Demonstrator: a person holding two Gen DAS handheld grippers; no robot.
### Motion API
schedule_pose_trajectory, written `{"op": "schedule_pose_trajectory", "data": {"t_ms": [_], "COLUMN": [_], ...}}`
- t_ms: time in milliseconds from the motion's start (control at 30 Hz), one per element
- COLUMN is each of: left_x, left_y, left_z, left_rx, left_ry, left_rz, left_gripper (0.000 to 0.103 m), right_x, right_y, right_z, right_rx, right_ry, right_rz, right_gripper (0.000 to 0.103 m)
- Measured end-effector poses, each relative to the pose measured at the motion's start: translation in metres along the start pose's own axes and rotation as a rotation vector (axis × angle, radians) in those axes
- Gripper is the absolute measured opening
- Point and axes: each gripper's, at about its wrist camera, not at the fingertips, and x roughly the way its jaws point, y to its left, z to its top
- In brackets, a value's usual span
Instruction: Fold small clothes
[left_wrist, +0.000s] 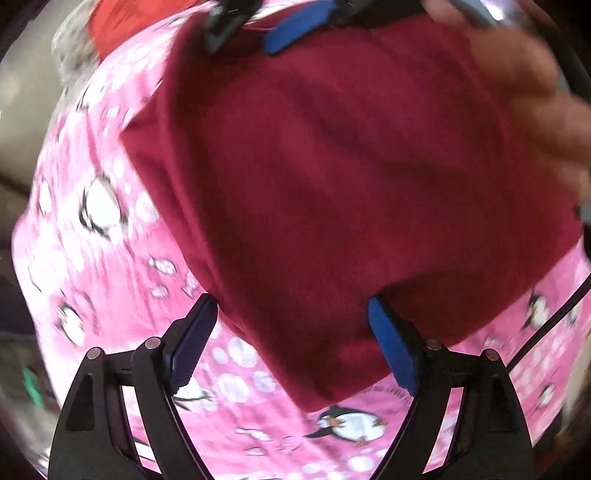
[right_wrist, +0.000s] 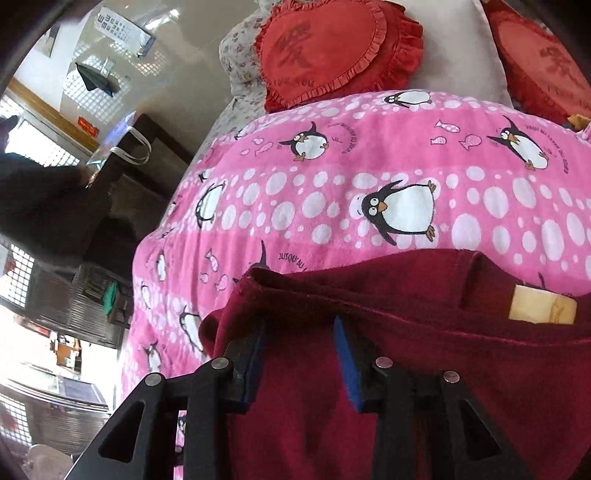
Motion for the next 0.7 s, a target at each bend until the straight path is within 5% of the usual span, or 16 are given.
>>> {"op": "schedule_pose_trajectory", "data": {"t_ms": [333,700], "left_x": [-0.013,-0.026], "left_y": [-0.038,-0.046], "left_z": [0.026,0.043], "left_rx": [0.189,0.217], "left_ry": [0.024,0.028], "left_rz": [0.136,0.214], "left_gripper": [0.084,0.084], "right_x": [-0.042,-0.066], "right_y": [0.001,-0.026], "right_z": [-0.024,-0.067], "right_rx": [-0.154,-0.267], "right_ry": [0.024,0.161], "right_rz": [-0.193,-0.374], "right_gripper": [0.037,0.043]}}
